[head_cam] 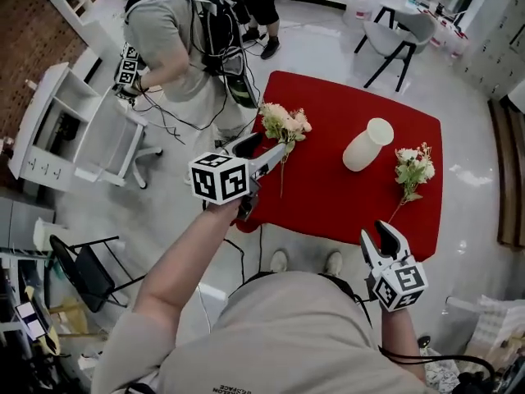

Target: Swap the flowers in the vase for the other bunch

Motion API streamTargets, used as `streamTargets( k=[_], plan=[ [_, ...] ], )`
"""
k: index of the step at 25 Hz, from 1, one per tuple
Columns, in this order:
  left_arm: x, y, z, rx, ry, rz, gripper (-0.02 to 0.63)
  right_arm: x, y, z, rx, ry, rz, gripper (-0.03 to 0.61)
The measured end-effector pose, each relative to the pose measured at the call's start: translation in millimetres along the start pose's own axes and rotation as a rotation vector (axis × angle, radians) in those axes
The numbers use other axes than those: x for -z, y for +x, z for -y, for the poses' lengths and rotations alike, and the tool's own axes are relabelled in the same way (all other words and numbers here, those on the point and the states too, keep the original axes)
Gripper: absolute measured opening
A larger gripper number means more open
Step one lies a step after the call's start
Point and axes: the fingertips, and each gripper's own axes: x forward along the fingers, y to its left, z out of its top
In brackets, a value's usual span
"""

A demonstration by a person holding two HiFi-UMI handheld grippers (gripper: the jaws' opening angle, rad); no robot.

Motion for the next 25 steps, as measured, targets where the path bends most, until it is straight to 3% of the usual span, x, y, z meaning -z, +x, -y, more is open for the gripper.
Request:
streamTargets(
  k=[11, 19, 25],
  plan=[
    [59.7, -79.3, 63.7, 0.048, 0.134, -0.054, 0.290, 2.6, 19.1, -44.8, -0.070, -0.029, 0.006, 0.163],
    [96.8, -103.1, 73.9, 0.037, 0.123, -0.098, 0.290, 0.2, 21.6, -60.8, -0.079, -0.053, 0.002, 0.160],
    [100.3, -107.2, 69.7, 0.032, 0.137, -0.103, 0.290, -1.3, 21.0, -68.5, -0.078, -0.060, 0.004, 0.160]
  ],
)
